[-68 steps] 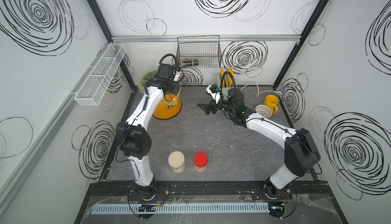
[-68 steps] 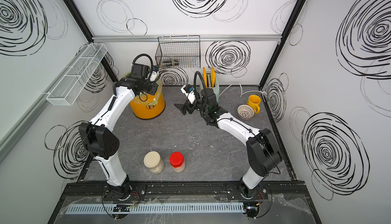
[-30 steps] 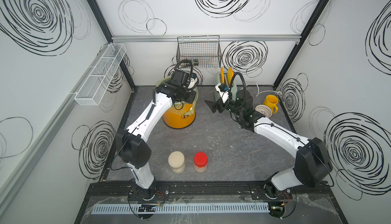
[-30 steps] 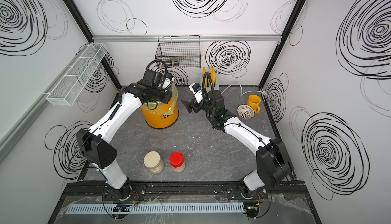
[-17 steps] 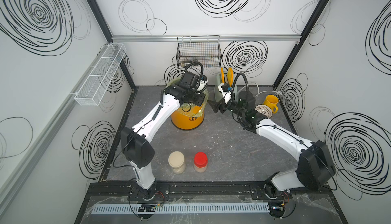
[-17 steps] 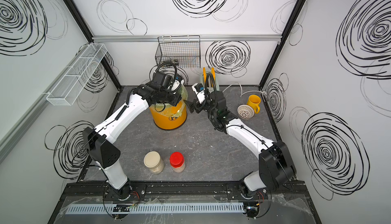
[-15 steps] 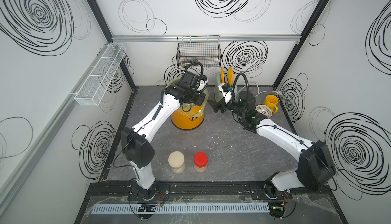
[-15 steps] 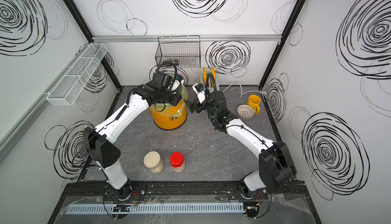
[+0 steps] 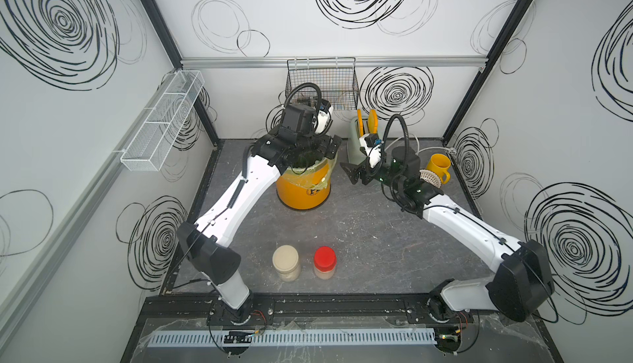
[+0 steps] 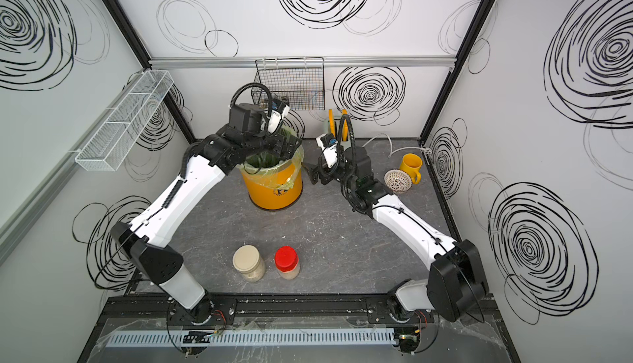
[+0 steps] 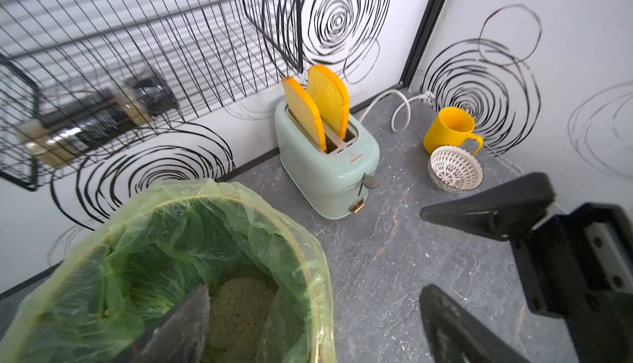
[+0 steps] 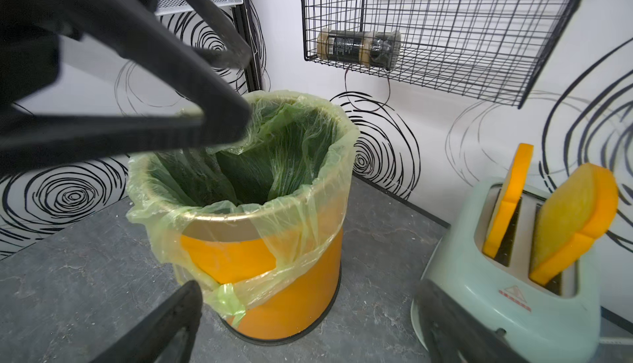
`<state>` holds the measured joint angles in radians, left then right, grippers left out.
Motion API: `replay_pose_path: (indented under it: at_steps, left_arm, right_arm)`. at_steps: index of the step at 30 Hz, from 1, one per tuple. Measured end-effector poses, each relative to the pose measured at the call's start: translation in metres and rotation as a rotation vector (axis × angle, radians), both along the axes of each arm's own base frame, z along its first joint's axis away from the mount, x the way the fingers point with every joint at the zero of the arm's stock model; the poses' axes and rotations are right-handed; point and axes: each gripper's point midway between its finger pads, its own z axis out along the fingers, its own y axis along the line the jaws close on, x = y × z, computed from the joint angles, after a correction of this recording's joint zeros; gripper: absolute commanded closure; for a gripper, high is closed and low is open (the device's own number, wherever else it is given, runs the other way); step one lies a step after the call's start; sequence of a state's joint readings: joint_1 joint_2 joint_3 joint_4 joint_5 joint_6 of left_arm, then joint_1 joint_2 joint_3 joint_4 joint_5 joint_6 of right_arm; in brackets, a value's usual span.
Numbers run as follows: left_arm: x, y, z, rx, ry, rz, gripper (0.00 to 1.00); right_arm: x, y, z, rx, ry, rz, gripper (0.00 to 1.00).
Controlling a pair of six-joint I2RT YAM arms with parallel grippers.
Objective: Empty expired oatmeal from jars
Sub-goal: Move the trash bin to the center of the board, then pick up the jar from the center of the board.
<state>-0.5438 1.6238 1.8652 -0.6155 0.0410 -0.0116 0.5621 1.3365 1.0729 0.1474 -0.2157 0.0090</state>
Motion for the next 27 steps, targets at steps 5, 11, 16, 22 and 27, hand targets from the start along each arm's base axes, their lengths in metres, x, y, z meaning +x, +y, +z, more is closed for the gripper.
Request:
replay_pose_path:
  at_steps: [5, 11, 16, 22, 27]
  left_arm:
    - [-0.075, 0.028, 0.021, -0.082, -0.071, 0.016, 0.04]
    - [-0.134, 0.074, -0.029, -0.139, -0.023, 0.091, 0.04]
    - [-0.161, 0.085, -0.108, -0.119, 0.122, 0.113, 0.04]
    - [-0.173, 0.095, -0.156, -0.111, 0.215, 0.147, 0.04]
    - [-0.168, 0.101, -0.159, -0.150, 0.224, 0.166, 0.04]
  right_arm:
    - [-0.057, 0.005, 0.018, -0.011, 0.020, 0.044, 0.02]
    - [-0.141, 0.017, -0.011, -0.086, 0.090, 0.166, 0.02]
    - [-0.200, 0.044, -0.089, -0.299, 0.238, 0.293, 0.02]
    - [-0.248, 0.063, -0.149, -0.492, 0.340, 0.406, 0.02]
    - [-0.258, 0.068, -0.169, -0.553, 0.376, 0.423, 0.02]
